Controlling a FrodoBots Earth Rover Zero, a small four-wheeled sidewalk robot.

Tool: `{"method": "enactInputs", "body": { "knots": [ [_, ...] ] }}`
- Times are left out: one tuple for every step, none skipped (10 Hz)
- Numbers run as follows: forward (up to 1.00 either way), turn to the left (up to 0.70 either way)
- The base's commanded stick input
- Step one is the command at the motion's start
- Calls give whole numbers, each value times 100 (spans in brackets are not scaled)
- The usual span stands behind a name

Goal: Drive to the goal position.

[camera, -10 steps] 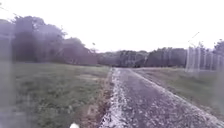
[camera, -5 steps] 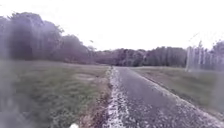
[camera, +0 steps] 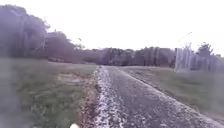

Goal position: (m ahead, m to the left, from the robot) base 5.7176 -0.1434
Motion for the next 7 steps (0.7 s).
{"method": "enactInputs", "body": {
  "knots": [
    [70, 0],
    [70, 0],
    [70, 0],
    [70, 9],
    [70, 23],
    [70, 35],
    [70, 35]
  ]
}}
